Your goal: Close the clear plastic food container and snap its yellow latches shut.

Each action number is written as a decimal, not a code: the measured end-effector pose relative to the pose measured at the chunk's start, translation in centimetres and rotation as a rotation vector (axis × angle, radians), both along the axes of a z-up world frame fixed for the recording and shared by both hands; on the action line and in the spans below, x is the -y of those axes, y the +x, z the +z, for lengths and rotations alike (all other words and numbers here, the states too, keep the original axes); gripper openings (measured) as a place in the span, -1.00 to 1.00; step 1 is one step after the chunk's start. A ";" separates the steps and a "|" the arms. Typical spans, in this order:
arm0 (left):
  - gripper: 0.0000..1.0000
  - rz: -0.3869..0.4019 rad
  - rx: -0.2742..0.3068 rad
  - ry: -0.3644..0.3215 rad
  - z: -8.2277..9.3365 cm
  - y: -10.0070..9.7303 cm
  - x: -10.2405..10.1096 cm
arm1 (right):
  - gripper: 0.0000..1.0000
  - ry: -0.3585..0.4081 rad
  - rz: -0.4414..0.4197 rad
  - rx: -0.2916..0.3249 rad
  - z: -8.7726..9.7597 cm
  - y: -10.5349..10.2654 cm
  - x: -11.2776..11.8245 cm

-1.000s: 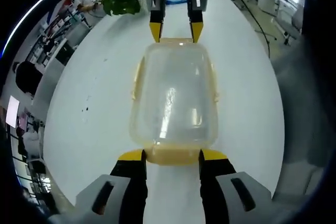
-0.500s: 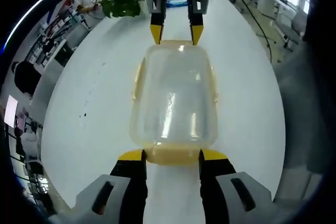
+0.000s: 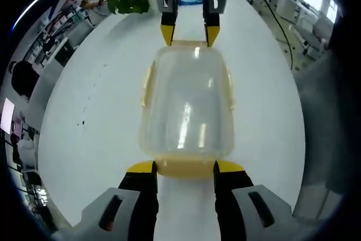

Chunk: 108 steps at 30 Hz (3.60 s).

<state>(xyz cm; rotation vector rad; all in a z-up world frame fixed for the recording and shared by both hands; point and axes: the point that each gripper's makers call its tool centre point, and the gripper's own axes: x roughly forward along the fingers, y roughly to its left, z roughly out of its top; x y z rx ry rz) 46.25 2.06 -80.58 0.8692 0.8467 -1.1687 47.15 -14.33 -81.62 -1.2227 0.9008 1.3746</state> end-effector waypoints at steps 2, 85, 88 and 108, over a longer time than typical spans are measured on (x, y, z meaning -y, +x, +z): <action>-0.29 -0.003 -0.009 0.003 -0.2 0.0 0.0 | -0.27 -0.004 -0.002 -0.003 -0.1 -0.1 0.0; -0.01 -0.037 -0.139 -0.123 -2.7 -8.6 -6.6 | -0.06 0.250 -0.146 -0.041 -1.5 -9.7 -2.6; -0.08 0.025 -0.144 -0.201 -1.3 -8.9 -6.6 | -0.12 0.301 -0.186 -0.062 0.0 -9.3 -2.4; -0.15 0.101 -0.082 -0.336 1.6 -8.5 -4.7 | -0.34 0.427 -0.203 -0.084 2.8 -9.6 -5.0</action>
